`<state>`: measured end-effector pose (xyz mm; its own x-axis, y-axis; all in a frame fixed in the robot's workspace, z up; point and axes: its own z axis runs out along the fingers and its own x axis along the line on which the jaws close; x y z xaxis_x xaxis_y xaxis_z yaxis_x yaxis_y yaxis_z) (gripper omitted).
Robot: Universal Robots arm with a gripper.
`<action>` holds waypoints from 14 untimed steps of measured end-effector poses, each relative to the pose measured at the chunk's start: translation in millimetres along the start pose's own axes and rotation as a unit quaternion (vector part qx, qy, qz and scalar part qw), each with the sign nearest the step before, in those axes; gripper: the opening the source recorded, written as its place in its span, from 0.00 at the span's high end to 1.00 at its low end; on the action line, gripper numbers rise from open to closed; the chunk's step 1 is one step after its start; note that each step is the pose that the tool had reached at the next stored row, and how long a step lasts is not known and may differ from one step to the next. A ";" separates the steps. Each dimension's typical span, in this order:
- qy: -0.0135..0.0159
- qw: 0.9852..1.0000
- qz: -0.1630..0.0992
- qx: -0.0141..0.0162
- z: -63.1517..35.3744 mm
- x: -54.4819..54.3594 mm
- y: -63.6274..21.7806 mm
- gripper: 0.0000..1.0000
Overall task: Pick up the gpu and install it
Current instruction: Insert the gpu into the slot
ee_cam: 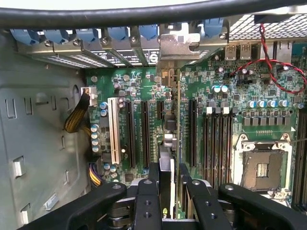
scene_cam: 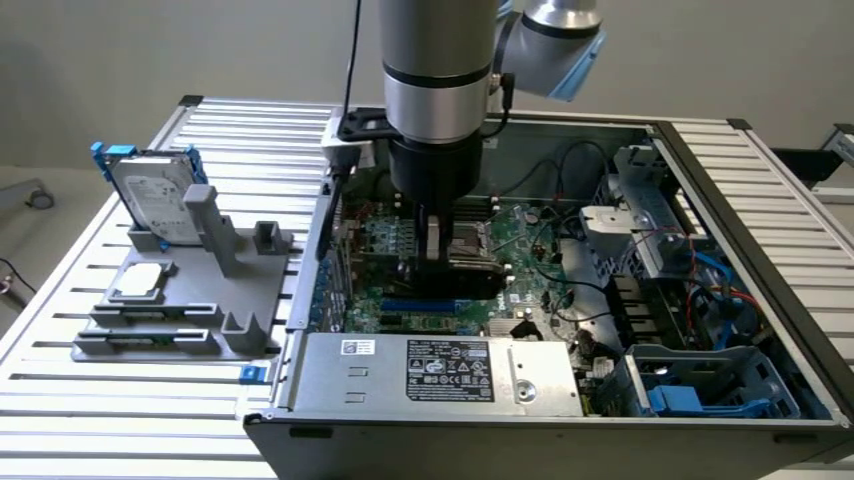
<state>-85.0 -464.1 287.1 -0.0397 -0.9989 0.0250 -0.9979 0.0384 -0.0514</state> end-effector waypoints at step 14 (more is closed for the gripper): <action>-0.004 1.000 0.000 -0.011 6.2 -0.1 1.3 0.73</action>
<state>-86.1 -464.1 280.9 -0.0394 -0.9991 0.0166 -0.9988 0.0389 -0.0300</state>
